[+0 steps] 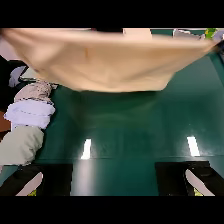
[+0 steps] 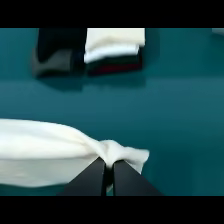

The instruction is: Fold the shirts.

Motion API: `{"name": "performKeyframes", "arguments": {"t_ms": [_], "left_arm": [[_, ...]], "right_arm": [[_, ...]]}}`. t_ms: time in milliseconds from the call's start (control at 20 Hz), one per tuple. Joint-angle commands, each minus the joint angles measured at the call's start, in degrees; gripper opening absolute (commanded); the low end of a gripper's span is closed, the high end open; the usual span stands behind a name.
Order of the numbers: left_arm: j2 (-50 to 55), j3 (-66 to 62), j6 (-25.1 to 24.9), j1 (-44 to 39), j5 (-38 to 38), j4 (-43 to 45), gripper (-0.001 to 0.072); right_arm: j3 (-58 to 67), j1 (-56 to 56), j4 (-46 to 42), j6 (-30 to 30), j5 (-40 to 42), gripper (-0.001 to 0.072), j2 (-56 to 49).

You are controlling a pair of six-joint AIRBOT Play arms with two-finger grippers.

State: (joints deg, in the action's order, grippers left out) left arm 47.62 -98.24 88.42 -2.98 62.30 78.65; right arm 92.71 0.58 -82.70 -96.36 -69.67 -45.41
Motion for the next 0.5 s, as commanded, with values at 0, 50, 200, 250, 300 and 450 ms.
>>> {"name": "performKeyframes", "arguments": {"t_ms": [0, 50, 200, 250, 300, 450], "left_arm": [[-6.3, -14.0, -0.3, 0.0, -0.9, 0.4, 0.0027], [-6.7, -16.9, -0.2, 0.0, -1.0, 0.4, 0.0027], [-6.7, -21.6, -0.1, 0.0, -1.0, 0.4, 0.0026], [-6.6, -21.3, 0.0, 0.0, -0.9, 0.4, 0.0026], [-6.3, -20.0, 0.1, 0.0, -0.7, 0.4, 0.0026], [-3.0, -13.2, 0.6, 0.0, 2.9, 0.4, 0.0026]], "right_arm": [[17.5, 0.0, -4.5, 0.0, -3.5, 0.0019, 1.3], [21.6, 0.0, -4.6, 0.0, -5.4, 0.0018, 0.6], [30.1, 0.1, -6.8, 0.0, -10.5, 0.0018, -2.4], [31.4, 0.0, -8.0, 0.0, -11.8, 0.0018, -3.3], [31.8, 0.0, -9.0, -0.1, -13.0, 0.0018, -4.3], [26.8, 0.0, -9.0, -0.1, -14.1, 0.0018, -6.8]]}}
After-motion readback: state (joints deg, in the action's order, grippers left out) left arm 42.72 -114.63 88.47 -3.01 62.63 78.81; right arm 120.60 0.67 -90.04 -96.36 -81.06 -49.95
